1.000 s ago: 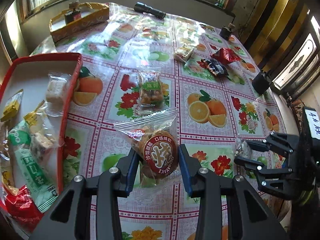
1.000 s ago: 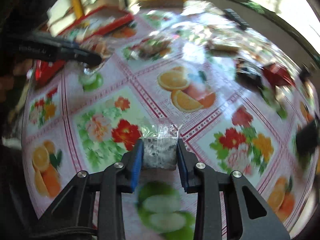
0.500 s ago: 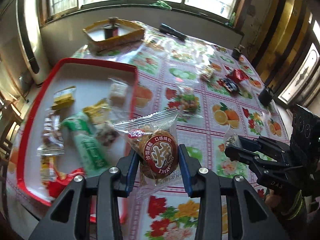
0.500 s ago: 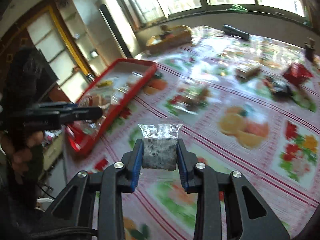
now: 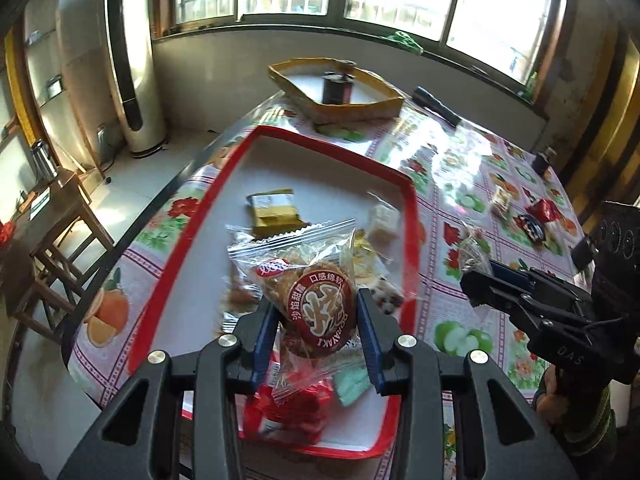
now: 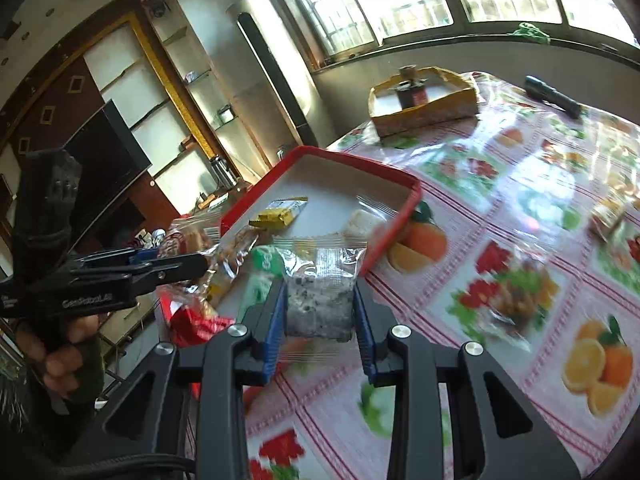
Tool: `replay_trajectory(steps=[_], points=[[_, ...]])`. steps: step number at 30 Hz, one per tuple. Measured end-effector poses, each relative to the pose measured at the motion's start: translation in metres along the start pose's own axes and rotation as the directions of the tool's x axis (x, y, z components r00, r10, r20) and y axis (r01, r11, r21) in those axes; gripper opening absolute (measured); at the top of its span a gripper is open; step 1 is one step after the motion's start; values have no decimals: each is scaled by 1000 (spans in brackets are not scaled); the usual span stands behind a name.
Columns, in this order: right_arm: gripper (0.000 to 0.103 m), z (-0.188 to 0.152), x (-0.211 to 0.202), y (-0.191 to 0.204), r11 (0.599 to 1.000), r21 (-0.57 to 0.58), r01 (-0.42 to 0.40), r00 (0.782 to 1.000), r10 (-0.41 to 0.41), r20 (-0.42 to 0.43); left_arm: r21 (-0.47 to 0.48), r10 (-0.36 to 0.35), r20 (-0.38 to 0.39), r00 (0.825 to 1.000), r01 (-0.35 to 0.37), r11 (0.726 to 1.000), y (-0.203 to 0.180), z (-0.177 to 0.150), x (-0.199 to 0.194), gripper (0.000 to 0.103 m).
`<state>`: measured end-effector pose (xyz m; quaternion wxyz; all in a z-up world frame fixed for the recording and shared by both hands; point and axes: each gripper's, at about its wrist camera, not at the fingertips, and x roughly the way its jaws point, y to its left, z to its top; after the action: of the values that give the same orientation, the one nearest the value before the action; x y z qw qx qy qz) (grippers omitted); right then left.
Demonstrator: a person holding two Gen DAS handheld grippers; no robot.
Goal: Organize snacks
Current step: 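Carry the cookie bag and rice-cake pack over the tray with both grippers, then open both grippers to drop the cookie bag and rice-cake pack into the tray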
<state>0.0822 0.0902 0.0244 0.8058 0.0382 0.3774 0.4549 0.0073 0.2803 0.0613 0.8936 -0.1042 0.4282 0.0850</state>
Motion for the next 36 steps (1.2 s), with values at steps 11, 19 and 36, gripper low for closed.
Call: replay_trajectory(steps=[11, 19, 36], points=[[35, 28, 51, 12, 1000, -25, -11, 999, 10, -34, -23, 11, 1, 1000, -11, 1000, 18, 9, 12, 38], [35, 38, 89, 13, 1000, -26, 2, 996, -4, -92, -37, 64, -29, 998, -65, 997, 26, 13, 37, 38], [55, 44, 86, 14, 1000, 0, 27, 996, -27, -88, -32, 131, -25, 991, -131, 991, 27, 9, 38, 47]])
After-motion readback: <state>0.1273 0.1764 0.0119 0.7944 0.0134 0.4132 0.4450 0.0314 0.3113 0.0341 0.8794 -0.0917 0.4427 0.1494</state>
